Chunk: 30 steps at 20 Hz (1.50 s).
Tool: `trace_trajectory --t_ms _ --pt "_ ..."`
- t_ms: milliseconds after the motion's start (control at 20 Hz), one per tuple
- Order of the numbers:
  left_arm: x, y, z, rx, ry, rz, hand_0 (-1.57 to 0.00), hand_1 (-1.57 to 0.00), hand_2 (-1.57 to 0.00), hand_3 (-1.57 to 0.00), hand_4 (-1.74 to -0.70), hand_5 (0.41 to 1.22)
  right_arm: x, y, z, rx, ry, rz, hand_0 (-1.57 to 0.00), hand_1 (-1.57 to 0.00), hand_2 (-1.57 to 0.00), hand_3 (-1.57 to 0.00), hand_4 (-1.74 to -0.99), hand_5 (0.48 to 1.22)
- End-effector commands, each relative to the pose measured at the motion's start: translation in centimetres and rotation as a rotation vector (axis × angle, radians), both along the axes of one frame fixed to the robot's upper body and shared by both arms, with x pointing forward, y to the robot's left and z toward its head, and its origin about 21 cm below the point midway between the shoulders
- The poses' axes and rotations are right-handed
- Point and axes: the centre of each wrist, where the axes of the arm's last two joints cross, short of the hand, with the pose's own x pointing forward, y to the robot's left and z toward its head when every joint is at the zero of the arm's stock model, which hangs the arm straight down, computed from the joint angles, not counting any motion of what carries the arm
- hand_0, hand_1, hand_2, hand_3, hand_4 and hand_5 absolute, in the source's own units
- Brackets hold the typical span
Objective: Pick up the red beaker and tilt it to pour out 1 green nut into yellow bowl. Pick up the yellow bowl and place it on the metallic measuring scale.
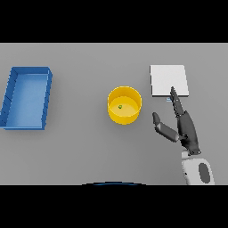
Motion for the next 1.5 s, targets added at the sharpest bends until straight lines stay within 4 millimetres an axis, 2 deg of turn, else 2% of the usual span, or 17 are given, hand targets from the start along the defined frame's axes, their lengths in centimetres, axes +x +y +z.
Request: trace_trajectory --t_ms 0,100,250,500,650,700,750,800,850,900,950,1000,1100,1250,1450 --pt "-0.2 0.2 -0.9 -0.031 -0.007 0.016 -1.57 -1.57 -1.57 -1.4 -1.74 1.221 0.2 0.1 0.1 -0.004 0.001 -0.01 0.0 0.0 0.0 0.0 -1.192 0.704" --pt "-1.0 1.1 -2.7 -0.075 -0.011 0.029 -1.57 -1.57 -1.57 -1.37 -1.74 1.221 0.2 -0.3 -0.2 -0.006 0.008 -0.006 0.0 0.0 0.0 0.0 -1.199 0.707" --pt "-2.5 0.9 -6.1 -0.139 -0.004 0.068 -1.57 -1.57 -1.57 -1.38 -1.74 1.221 0.1 -0.4 0.1 -0.012 -0.015 -0.007 0.0 0.0 0.0 0.0 -1.205 0.704" --pt "-6.3 -0.3 -8.6 -0.193 0.031 0.105 -1.57 -1.57 -1.57 -1.38 -1.74 1.221 0.5 -0.2 -0.6 -0.008 0.012 -0.013 0.0 0.0 0.0 0.0 -1.186 0.687" --pt "-8.4 -1.2 -9.3 -0.236 0.089 0.102 -1.57 -1.57 -1.57 -1.37 -1.74 1.008 0.4 0.0 -0.2 0.0 0.0 -0.004 0.0 0.0 0.0 0.0 -1.169 0.68" --pt "-8.8 -1.1 -9.2 -0.243 0.118 0.09 -1.57 -1.57 -1.57 -1.37 -1.73 0.955 0.1 0.2 -0.7 0.002 0.01 0.006 0.0 0.0 0.0 0.0 -1.168 0.679" --pt "-9.3 -1.3 -9.2 -0.237 0.149 0.062 -1.57 -1.57 -1.57 -1.41 -1.66 0.888 0.2 -0.1 -0.3 -0.004 0.007 0.0 0.0 0.0 0.0 0.0 -1.165 0.678" --pt "-9.9 -1.7 -9.1 -0.24 0.158 0.019 -1.57 -1.57 -1.57 -1.37 -1.49 0.827 0.2 -0.1 -0.5 -0.009 0.013 -0.009 0.0 0.0 0.0 0.0 -1.165 0.675" --pt "-10.6 -1.4 -8.8 -0.205 0.17 -0.042 -1.57 -1.54 -1.49 -1.24 -1.31 0.774 0.2 0.1 -0.4 -0.011 0.011 -0.008 0.0 0.0 0.0 0.0 -1.163 0.671" --pt "-11.3 -1.2 -8.7 -0.189 0.175 -0.1 -1.5 -1.38 -1.31 -1.1 -1.15 0.74 0.2 -0.2 -0.3 -0.014 0.008 -0.009 0.0 0.0 0.0 0.0 -1.159 0.669" --pt "-11.7 -1.0 -8.5 -0.211 0.181 -0.16 -1.25 -1.1 -1.05 -0.88 -1.03 0.714 0.6 -0.5 -0.2 -0.021 0.013 -0.013 0.0 0.0 0.0 0.0 -1.161 0.669" --pt "-12.0 -0.9 -8.4 -0.224 0.206 -0.183 -1.0 -0.88 -0.84 -0.71 -0.93 0.697 0.5 -0.4 -0.1 -0.015 0.004 -0.009 0.0 0.0 0.0 0.0 -1.162 0.671" --pt "-12.2 -0.6 -8.0 -0.23 0.241 -0.205 -0.64 -0.56 -0.54 -0.45 -0.82 0.667 0.3 -0.1 -0.5 -0.009 0.009 -0.002 0.0 0.0 0.0 0.0 -1.151 0.677" --pt "-12.0 -0.2 -8.5 -0.145 0.279 -0.213 -0.33 -0.29 -0.27 -0.23 -0.75 0.647 0.2 -0.1 -0.1 -0.005 -0.011 0.008 0.0 0.0 0.0 0.0 -1.148 0.688" --pt "-11.2 -0.9 -9.2 -0.12 0.251 -0.202 -0.13 -0.12 -0.11 -0.09 -0.72 0.647 0.1 -0.4 -0.3 -0.02 0.008 -0.005 0.0 0.0 0.0 0.0 -1.173 0.688"
